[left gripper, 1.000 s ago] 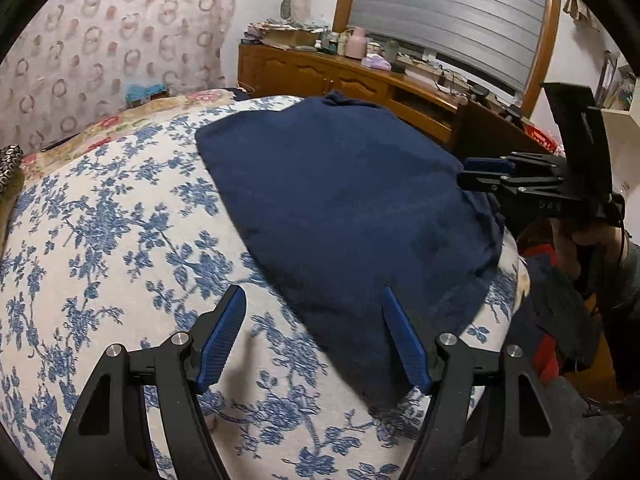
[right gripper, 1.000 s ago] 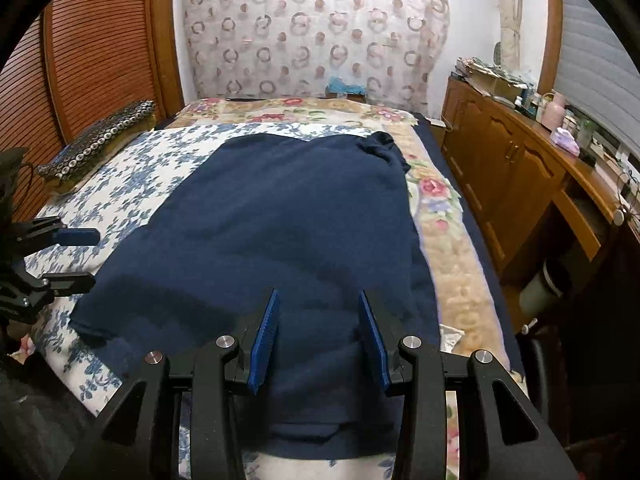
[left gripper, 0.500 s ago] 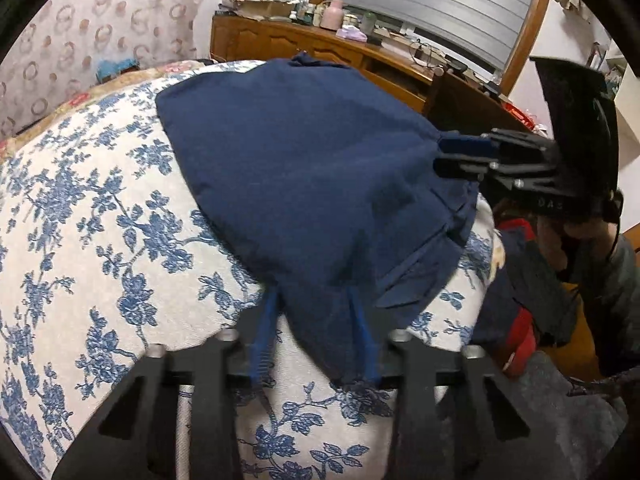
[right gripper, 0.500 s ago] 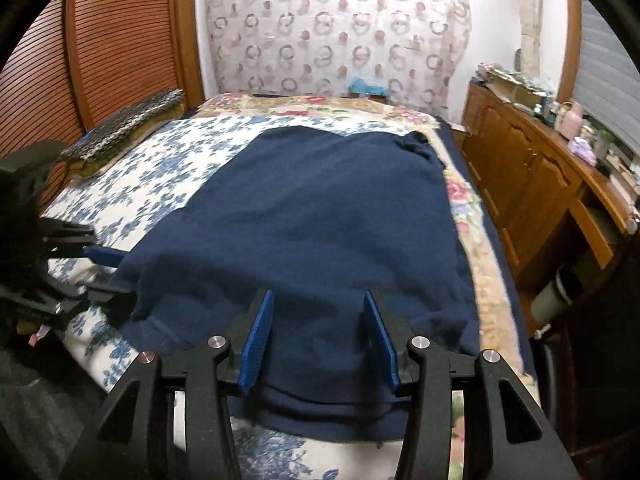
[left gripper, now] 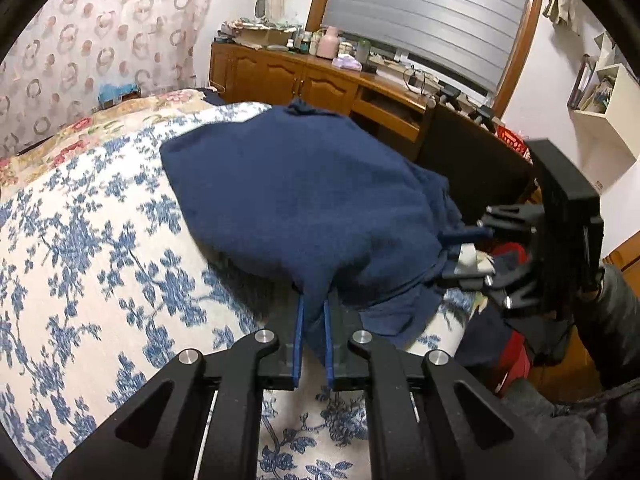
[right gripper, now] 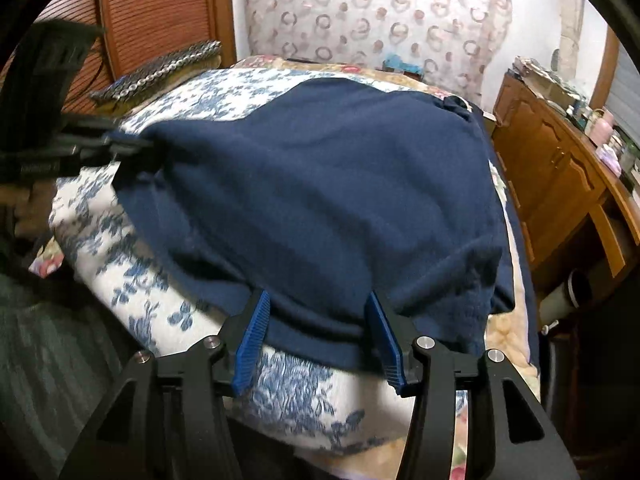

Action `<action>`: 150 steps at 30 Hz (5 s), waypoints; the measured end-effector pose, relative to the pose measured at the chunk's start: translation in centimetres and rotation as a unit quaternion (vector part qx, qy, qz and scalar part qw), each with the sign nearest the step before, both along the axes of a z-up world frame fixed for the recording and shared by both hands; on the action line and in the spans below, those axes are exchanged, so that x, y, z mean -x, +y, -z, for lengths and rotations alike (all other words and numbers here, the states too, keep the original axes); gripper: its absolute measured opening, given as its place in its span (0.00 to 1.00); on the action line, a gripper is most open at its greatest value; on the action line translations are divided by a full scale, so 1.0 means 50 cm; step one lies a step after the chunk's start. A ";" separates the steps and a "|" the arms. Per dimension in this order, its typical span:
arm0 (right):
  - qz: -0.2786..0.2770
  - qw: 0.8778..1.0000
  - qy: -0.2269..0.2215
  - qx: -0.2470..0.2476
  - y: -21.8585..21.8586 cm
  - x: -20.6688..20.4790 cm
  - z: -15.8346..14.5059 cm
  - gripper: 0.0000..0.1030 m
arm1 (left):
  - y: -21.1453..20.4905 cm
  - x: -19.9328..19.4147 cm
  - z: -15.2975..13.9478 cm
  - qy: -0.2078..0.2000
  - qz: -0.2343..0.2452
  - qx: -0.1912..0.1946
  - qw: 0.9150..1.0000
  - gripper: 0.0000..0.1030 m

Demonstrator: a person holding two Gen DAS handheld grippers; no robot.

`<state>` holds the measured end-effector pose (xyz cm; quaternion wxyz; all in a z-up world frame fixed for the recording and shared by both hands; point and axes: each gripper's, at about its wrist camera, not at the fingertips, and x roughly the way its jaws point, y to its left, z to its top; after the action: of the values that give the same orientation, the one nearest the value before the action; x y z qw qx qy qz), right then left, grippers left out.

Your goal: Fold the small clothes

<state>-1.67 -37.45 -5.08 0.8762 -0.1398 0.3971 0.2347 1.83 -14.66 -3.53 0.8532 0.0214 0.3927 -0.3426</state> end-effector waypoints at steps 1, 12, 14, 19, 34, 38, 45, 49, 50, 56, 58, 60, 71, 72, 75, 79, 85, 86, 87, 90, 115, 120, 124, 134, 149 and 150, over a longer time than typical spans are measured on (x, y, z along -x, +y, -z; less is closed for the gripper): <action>-0.003 1.000 0.001 0.000 -0.001 0.002 0.000 0.52 | -0.003 -0.006 -0.005 -0.001 0.000 0.002 1.000 0.09; -0.038 0.999 0.005 0.028 0.023 0.003 0.009 0.55 | -0.007 -0.037 -0.012 -0.002 -0.007 0.004 1.000 0.09; -0.042 0.999 0.003 0.022 0.018 0.003 0.010 0.55 | -0.006 -0.036 -0.007 0.000 -0.007 0.002 1.000 0.09; -0.046 0.999 -0.011 0.016 0.023 0.013 0.018 0.27 | -0.009 -0.031 0.005 0.005 -0.005 -0.011 1.000 0.09; -0.022 0.998 -0.064 0.001 0.024 0.037 -0.017 0.04 | -0.014 -0.024 0.024 0.012 -0.002 -0.023 1.000 0.09; -0.021 0.997 -0.075 0.000 0.033 0.034 -0.018 0.04 | -0.011 -0.024 0.024 0.013 -0.003 -0.020 1.000 0.09; -0.020 0.998 -0.063 -0.012 0.022 0.017 -0.020 0.11 | -0.013 -0.018 0.028 0.015 0.004 -0.026 1.000 0.09; -0.029 0.997 -0.062 -0.018 0.032 0.016 -0.024 0.34 | -0.014 -0.008 0.034 0.021 0.011 -0.032 0.999 0.09; -0.034 0.998 -0.057 -0.018 0.036 0.015 -0.019 0.40 | -0.014 -0.006 0.035 0.023 0.013 -0.031 0.999 0.09; -0.056 0.998 -0.018 0.003 0.063 -0.010 0.027 0.44 | -0.008 0.009 0.039 0.029 0.023 -0.025 0.999 0.09; -0.066 0.998 -0.004 -0.006 0.062 -0.015 0.032 0.50 | -0.003 0.008 0.031 0.026 0.018 -0.017 0.999 0.09; -0.076 0.997 0.001 -0.007 0.063 -0.014 0.031 0.59 | -0.002 0.004 0.021 0.019 0.014 -0.009 1.000 0.09; -0.094 0.995 -0.016 0.027 0.084 -0.024 0.042 0.65 | -0.008 -0.016 -0.025 0.008 0.015 0.023 1.000 0.08; -0.093 0.995 -0.018 0.025 0.086 -0.024 0.044 0.62 | -0.009 -0.017 -0.028 0.006 0.015 0.024 1.000 0.08; -0.087 0.996 -0.022 0.016 0.084 -0.025 0.043 0.27 | -0.011 -0.018 -0.036 -0.001 0.014 0.023 1.000 0.08; -0.081 0.997 -0.020 -0.001 0.070 -0.032 0.049 0.07 | -0.014 -0.023 -0.039 -0.005 0.015 0.018 1.000 0.08; -0.070 0.994 -0.083 -0.002 0.087 -0.016 0.007 0.05 | 0.002 -0.059 -0.063 -0.011 0.004 0.030 0.999 0.08; -0.068 0.993 -0.095 -0.003 0.087 -0.020 -0.011 0.05 | 0.004 -0.070 -0.070 -0.013 0.002 0.032 0.999 0.08; -0.068 0.992 -0.106 -0.002 0.087 -0.028 -0.029 0.05 | 0.004 -0.088 -0.081 -0.016 0.001 0.034 0.999 0.08; -0.065 0.988 -0.143 0.009 0.096 -0.074 -0.088 0.05 | 0.002 -0.136 -0.099 -0.027 -0.006 0.032 0.999 0.08; 0.038 0.994 -0.101 -0.021 0.097 -0.198 -0.109 0.48 | 0.050 -0.260 -0.027 -0.005 -0.049 -0.004 0.999 0.69; 0.000 0.997 -0.071 -0.014 0.101 -0.067 -0.063 0.48 | 0.064 -0.204 -0.033 -0.016 -0.057 -0.007 0.998 0.69; -0.014 0.999 -0.033 -0.007 0.098 -0.006 -0.013 0.48 | 0.073 -0.178 -0.032 -0.013 -0.059 -0.007 0.998 0.69; -0.014 1.000 0.015 0.011 0.062 0.004 0.027 0.48 | 0.052 -0.162 -0.023 -0.015 -0.053 -0.018 0.998 0.69; 0.009 0.996 -0.084 0.018 0.034 -0.023 -0.045 0.02 | 0.041 -0.180 -0.024 -0.015 -0.056 -0.029 0.998 0.69; 0.017 0.995 -0.102 0.012 0.023 -0.035 -0.072 0.02 | 0.042 -0.184 -0.024 -0.015 -0.056 -0.030 0.998 0.69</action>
<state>0.07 -36.29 -1.50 0.9142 -0.1663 0.3112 0.1993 11.06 -12.58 -2.32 0.8761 0.0303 0.3903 -0.2815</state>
